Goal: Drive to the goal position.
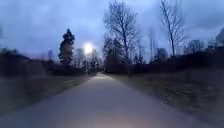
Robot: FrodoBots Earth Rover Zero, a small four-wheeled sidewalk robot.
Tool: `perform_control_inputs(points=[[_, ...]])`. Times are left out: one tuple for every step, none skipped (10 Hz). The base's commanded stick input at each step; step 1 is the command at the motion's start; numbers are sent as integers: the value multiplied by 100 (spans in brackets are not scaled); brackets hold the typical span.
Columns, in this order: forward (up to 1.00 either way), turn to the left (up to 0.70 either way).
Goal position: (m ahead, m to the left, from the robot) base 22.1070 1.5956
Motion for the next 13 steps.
perform_control_inputs(points=[[100, 0], [100, 0], [100, 0], [100, 0], [100, 0], [100, 0], [100, 0], [100, 0], [100, 0], [100, 0], [100, 8], [100, 40], [100, 21]])
